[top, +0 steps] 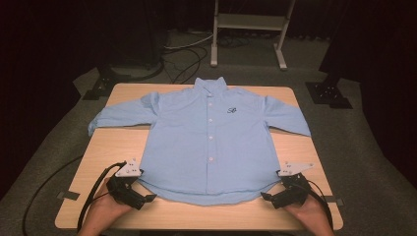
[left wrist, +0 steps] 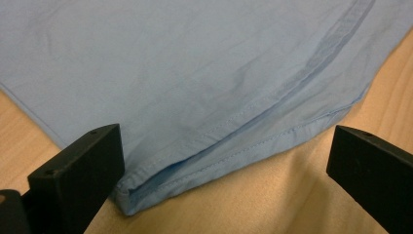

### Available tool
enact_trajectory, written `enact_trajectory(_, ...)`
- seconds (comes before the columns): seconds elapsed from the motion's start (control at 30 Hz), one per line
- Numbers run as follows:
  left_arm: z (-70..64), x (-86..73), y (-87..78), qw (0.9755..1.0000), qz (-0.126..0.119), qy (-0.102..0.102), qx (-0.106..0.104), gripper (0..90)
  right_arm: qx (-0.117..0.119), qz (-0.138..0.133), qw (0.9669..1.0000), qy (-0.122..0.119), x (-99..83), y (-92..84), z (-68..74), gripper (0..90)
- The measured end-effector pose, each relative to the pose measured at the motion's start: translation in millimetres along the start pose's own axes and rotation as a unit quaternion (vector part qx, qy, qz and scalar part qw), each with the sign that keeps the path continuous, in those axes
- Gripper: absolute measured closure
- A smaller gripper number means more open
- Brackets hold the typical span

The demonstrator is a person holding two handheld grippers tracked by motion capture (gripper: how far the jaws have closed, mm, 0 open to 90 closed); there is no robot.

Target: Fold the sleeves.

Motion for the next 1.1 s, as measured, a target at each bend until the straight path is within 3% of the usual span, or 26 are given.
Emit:
enact_trajectory(0.37, -17.6, -8.2, -5.0, 0.9998, 0.014, 0.002, 0.014, 0.0, -0.003, 0.005, 1.0000, 0.004, -8.4, -10.4, 17.1, 0.0)
enact_trajectory(0.63, -26.6, -15.1, -9.3, 0.9999, 0.005, -0.007, 0.011, 0.0, -0.010, 0.005, 0.9999, -0.003, -13.7, -16.0, 27.8, 0.0)
enact_trajectory(0.97, -43.5, -24.2, -13.6, 0.9999, -0.001, -0.011, 0.012, 0.0, 0.007, 0.003, 0.9999, 0.013, -24.8, -29.0, 37.9, 0.0)
enact_trajectory(1.1, -47.6, -24.5, -12.4, 0.9998, 0.006, 0.003, 0.019, 0.0, 0.011, 0.007, 0.9998, 0.014, -25.3, -30.6, 38.3, 0.0)
Point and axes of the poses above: each handheld gripper's, and its own axes: y roughly forward along the jaws, x roughly out of its top, z roughly to its left, the point moved 1 cm from there along y, roughly forward along the jaws, and after that the axes turned 9 degrees about -x, right-handed, at the moved point
